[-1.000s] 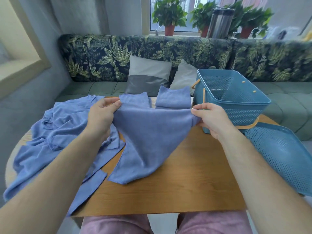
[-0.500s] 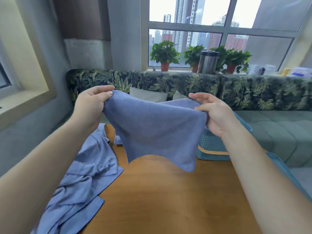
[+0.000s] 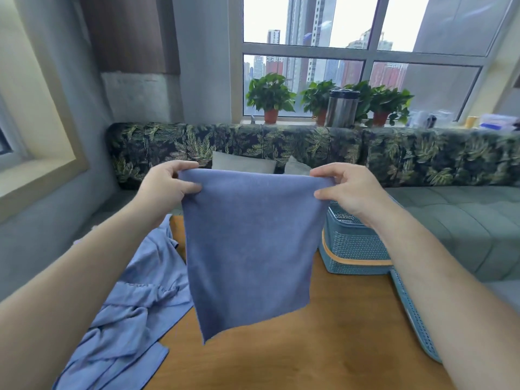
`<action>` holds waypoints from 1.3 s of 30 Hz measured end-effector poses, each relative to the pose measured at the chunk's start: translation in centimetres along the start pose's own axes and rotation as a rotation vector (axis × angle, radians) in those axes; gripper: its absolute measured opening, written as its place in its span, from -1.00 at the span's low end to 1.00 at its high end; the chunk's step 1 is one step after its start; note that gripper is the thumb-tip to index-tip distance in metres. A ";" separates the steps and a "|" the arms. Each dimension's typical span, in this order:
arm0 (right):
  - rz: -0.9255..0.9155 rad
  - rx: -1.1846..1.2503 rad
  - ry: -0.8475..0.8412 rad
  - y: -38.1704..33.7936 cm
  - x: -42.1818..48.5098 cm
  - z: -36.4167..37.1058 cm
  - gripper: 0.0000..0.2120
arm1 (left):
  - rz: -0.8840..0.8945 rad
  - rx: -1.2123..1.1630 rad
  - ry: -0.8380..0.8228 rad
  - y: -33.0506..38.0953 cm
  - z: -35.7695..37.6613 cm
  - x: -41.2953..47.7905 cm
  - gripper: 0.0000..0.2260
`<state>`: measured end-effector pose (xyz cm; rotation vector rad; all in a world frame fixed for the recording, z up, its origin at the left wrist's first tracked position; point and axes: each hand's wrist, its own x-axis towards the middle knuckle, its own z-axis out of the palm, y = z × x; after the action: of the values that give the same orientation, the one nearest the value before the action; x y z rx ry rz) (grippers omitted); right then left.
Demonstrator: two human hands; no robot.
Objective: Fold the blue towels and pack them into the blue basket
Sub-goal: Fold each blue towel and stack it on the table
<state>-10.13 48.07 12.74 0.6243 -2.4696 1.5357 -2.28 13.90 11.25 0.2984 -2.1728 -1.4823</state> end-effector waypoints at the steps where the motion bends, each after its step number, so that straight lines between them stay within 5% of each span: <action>1: -0.025 -0.086 -0.009 0.4 0.3 0.4 -0.61 | 0.041 0.105 0.007 -0.5 0.4 0.3 -0.60; 6: -0.129 -0.327 0.093 1.2 2.9 0.9 -0.74 | 0.219 0.410 -0.007 -0.8 1.3 2.9 -0.80; 11: -0.186 -0.325 0.157 1.6 4.3 0.0 -0.75 | 0.308 0.381 0.025 -0.6 1.1 4.9 -0.84; 20: 0.152 0.043 -0.072 10.4 -3.7 3.5 -0.91 | 0.006 0.133 -0.068 -10.4 3.2 -2.4 -0.89; 26: 0.391 0.065 -0.159 18.9 -12.4 8.0 -0.90 | -0.233 0.147 -0.098 -19.9 6.3 -9.6 -0.95; 39: 0.397 0.027 -0.031 20.5 -15.3 10.3 -0.82 | -0.140 0.168 0.007 -22.6 7.4 -13.4 -0.89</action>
<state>-4.45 50.82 -14.14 0.1635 -2.7206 1.6984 3.33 17.05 -15.21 0.5225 -2.3158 -1.3700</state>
